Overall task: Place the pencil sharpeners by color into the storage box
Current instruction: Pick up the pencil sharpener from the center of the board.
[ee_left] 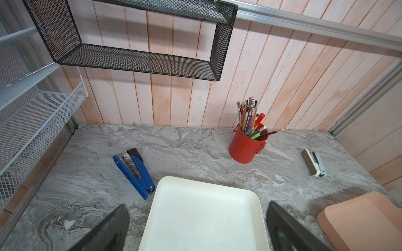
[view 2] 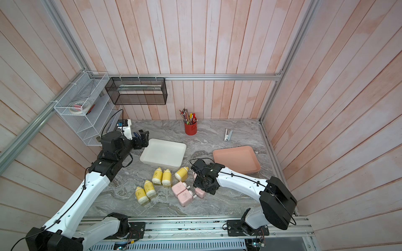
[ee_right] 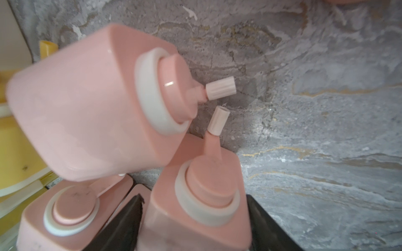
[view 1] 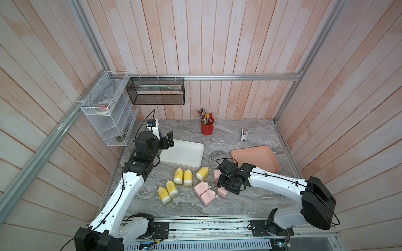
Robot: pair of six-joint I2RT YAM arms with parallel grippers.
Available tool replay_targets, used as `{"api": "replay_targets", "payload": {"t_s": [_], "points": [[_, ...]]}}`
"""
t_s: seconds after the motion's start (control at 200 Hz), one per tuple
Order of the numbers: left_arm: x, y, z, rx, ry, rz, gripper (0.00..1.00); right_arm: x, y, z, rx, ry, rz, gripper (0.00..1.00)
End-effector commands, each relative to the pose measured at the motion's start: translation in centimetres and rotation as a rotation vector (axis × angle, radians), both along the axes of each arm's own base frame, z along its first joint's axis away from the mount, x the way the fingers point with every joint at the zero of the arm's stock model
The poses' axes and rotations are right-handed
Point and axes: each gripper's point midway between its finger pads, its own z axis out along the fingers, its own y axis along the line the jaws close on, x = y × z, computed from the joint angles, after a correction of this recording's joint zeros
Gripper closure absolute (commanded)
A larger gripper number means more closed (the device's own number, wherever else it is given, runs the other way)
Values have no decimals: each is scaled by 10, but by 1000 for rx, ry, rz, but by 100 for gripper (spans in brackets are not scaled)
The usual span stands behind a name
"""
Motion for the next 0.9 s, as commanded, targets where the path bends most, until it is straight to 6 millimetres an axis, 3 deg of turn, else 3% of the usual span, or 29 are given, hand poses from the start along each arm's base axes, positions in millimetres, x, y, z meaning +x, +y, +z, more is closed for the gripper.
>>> {"api": "replay_targets", "payload": {"t_s": [0.0, 0.465, 0.745, 0.895], "points": [[-3, -2, 0, -1, -14, -11, 0, -9, -1, -10, -12, 37, 17, 26], [-3, -4, 0, 4, -12, -15, 0, -20, -10, -34, -52, 92, 32, 29], [-3, -4, -1, 6, -10, -16, 0, -19, -14, -37, -90, 90, 60, 33], [-3, -4, -1, 8, -10, -17, 0, -16, -17, -36, -127, 86, 93, 40]]}}
